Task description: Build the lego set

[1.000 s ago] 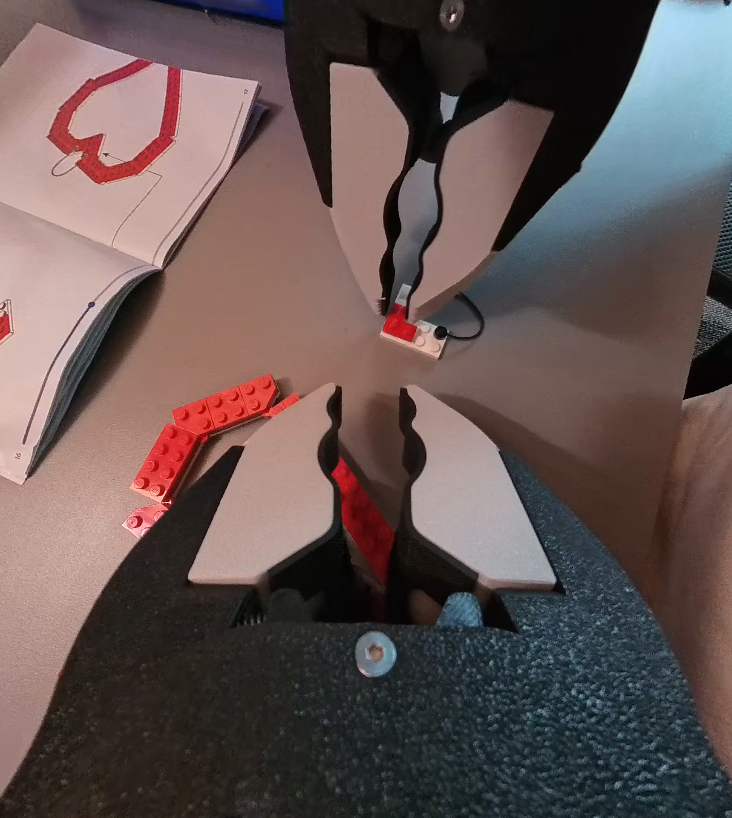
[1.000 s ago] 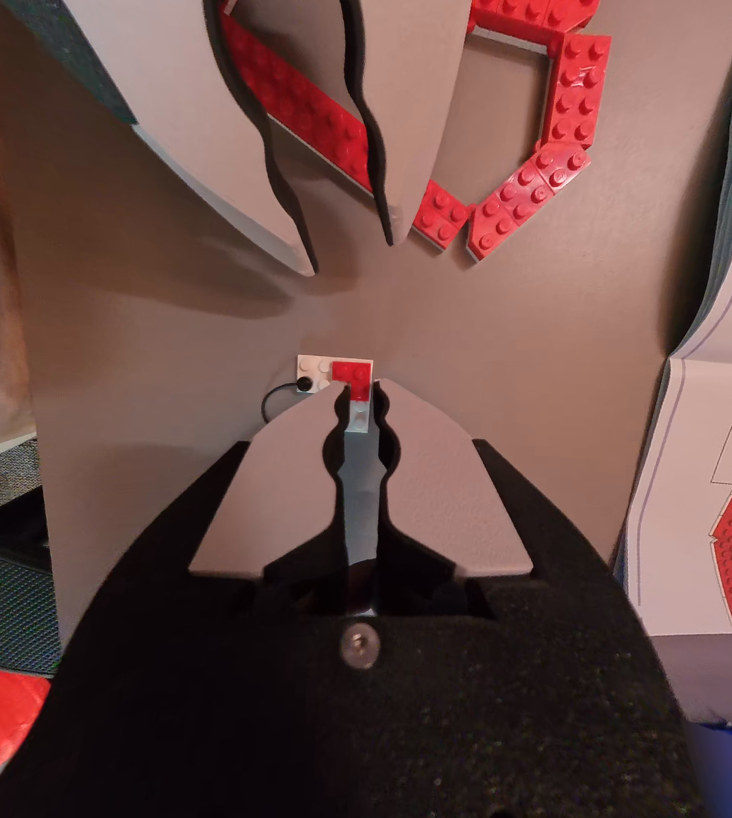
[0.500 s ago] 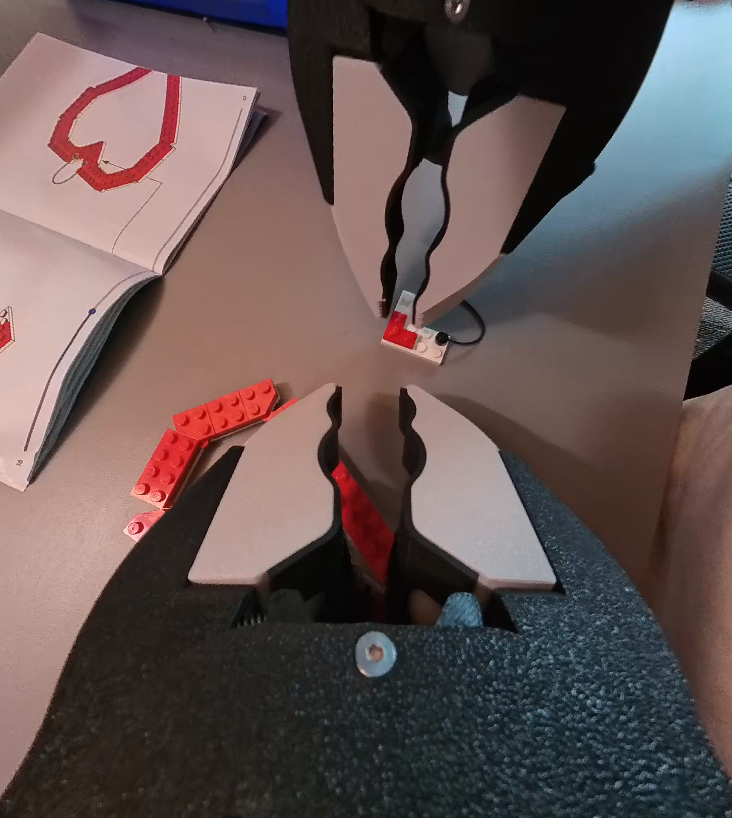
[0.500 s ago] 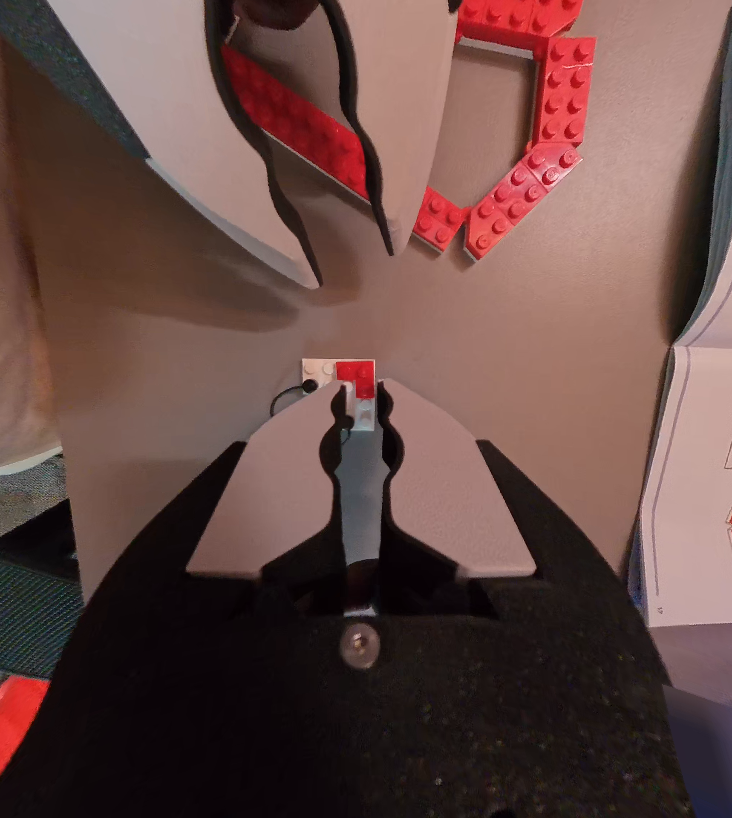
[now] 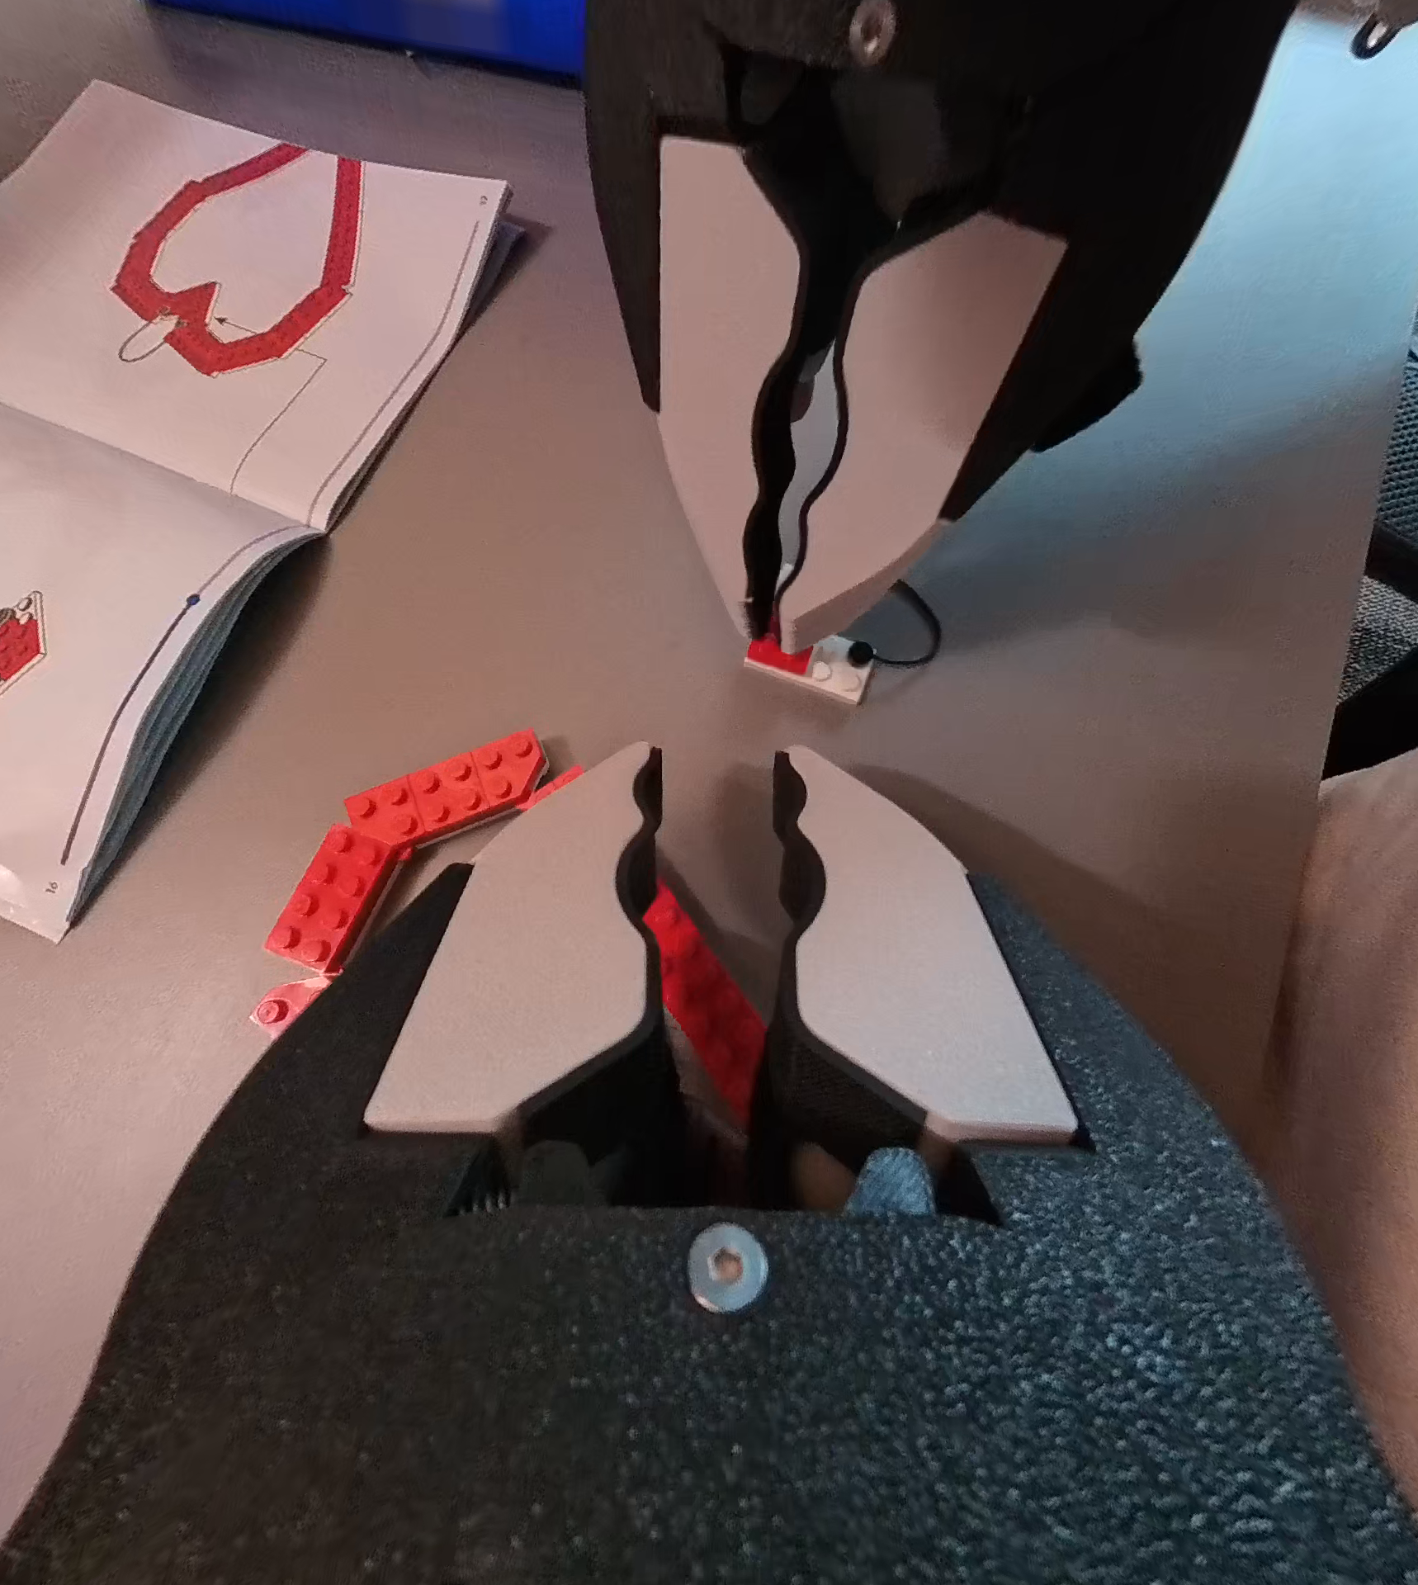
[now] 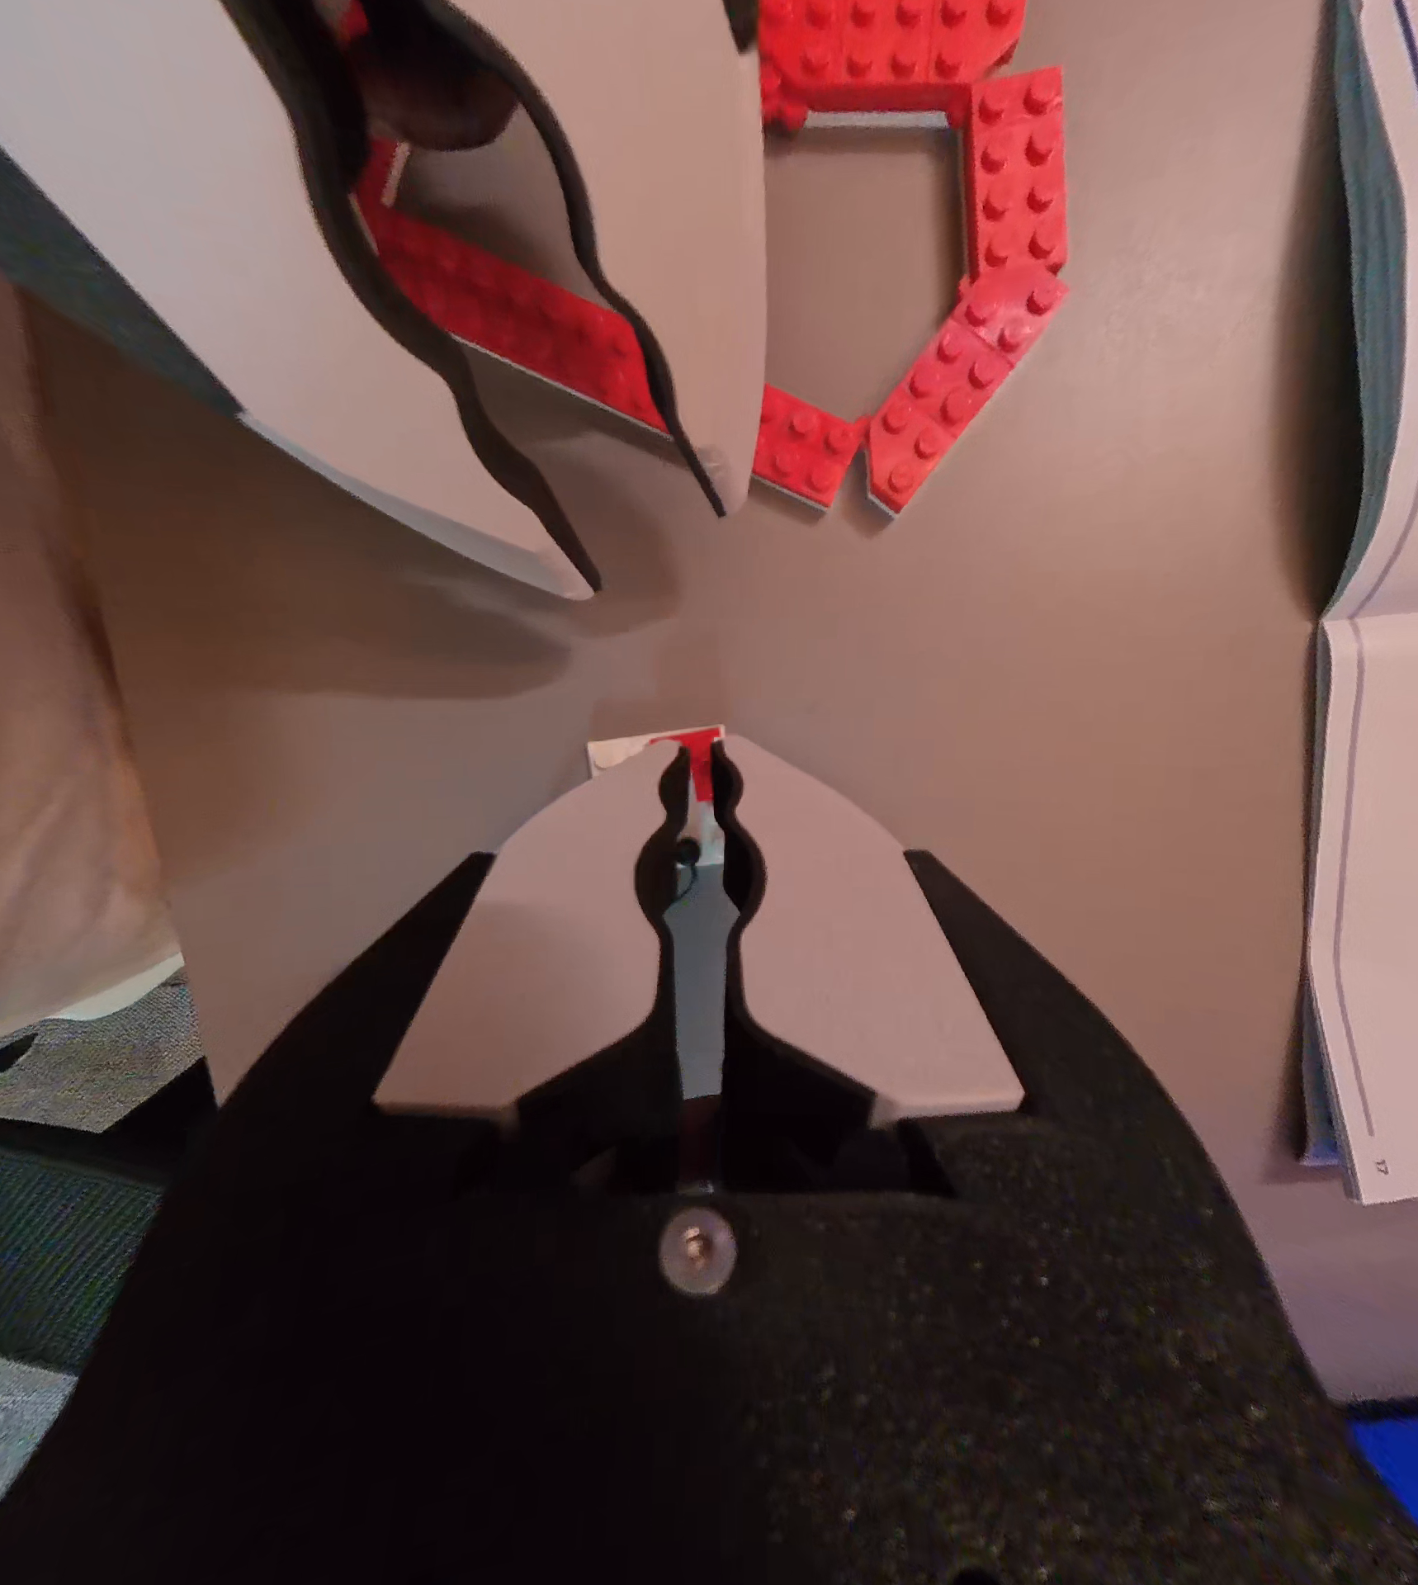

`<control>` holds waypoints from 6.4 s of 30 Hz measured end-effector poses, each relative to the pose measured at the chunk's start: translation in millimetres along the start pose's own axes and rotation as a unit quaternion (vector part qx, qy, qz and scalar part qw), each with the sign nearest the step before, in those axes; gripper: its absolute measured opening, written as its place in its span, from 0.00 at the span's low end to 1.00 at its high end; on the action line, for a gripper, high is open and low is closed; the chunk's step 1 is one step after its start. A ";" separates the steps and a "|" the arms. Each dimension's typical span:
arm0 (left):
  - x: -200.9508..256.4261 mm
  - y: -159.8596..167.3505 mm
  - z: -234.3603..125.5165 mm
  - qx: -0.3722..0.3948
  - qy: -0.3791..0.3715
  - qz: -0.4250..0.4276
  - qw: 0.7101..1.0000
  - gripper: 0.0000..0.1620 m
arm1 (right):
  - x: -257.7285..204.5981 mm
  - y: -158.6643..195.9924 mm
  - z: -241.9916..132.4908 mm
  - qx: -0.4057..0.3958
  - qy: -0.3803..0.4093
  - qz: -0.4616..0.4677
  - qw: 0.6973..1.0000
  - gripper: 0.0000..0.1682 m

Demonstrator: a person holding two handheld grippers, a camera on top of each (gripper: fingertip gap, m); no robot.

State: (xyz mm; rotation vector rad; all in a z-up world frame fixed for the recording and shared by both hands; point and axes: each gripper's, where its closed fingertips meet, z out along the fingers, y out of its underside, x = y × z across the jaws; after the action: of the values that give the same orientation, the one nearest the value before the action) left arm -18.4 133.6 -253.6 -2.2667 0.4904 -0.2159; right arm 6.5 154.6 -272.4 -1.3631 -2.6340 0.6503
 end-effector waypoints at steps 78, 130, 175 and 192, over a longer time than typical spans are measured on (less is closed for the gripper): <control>15.6 -140.4 -82.9 0.456 0.267 -0.242 0.814 0.07 | 2.9 -42.3 -243.1 0.690 -0.044 0.077 0.718 0.06; -36.0 -66.8 -51.1 0.342 0.169 -0.448 0.809 0.02 | 14.6 -82.8 -73.8 0.215 0.288 -0.098 0.928 0.19; -39.5 -50.5 -72.6 0.329 0.076 -0.281 0.898 0.13 | -9.8 -23.0 -40.2 0.172 0.177 0.068 0.967 0.13; -24.0 -30.6 -74.0 0.271 0.016 -0.123 0.955 0.13 | -11.9 20.4 -11.2 -0.001 0.099 0.065 0.993 0.13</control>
State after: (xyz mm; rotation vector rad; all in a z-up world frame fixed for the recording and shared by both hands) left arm -54.3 112.4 -181.2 -1.7787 0.1339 -0.4543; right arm 32.2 159.1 -269.6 -1.5234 -2.4101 0.4963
